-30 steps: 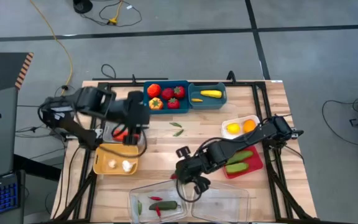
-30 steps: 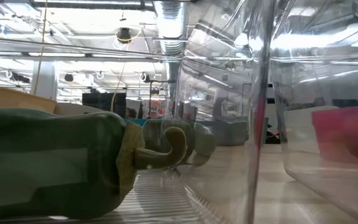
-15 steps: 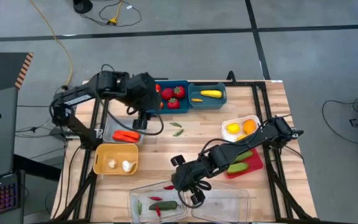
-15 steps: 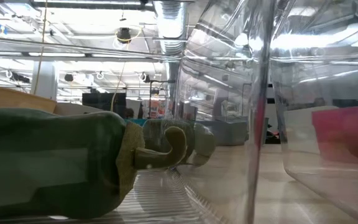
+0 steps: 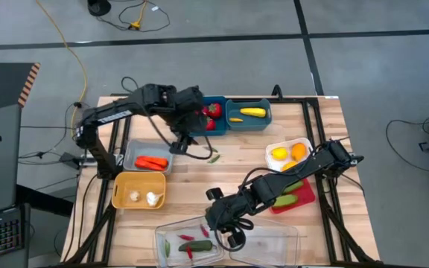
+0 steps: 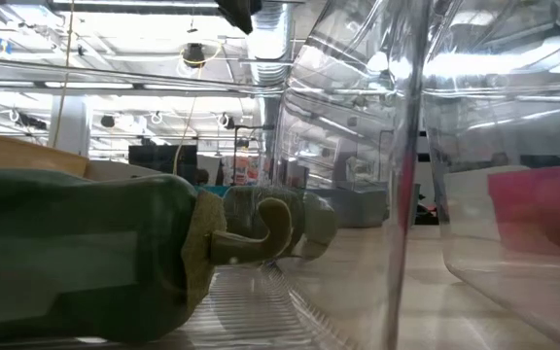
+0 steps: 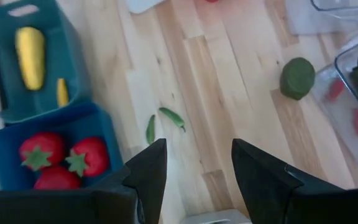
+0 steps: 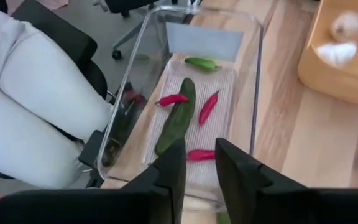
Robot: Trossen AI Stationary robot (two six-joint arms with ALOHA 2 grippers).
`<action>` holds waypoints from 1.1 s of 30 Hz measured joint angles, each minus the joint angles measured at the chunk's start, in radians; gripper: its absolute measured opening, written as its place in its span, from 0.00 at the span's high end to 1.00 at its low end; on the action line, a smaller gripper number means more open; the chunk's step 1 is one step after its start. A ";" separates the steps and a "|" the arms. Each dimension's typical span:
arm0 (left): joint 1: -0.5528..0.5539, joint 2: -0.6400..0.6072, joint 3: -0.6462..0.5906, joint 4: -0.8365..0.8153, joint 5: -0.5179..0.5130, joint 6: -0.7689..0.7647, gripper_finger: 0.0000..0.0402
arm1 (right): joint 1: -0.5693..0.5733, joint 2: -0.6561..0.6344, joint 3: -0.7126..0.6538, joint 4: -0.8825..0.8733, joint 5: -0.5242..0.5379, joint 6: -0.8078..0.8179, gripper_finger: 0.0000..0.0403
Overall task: Sort produce into baskets
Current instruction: Put the green chili pepper into the left transparent bin
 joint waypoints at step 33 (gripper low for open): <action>0.005 0.393 0.000 0.053 -0.016 -0.047 0.58 | 0.093 -0.538 -0.519 -0.166 0.333 0.270 0.72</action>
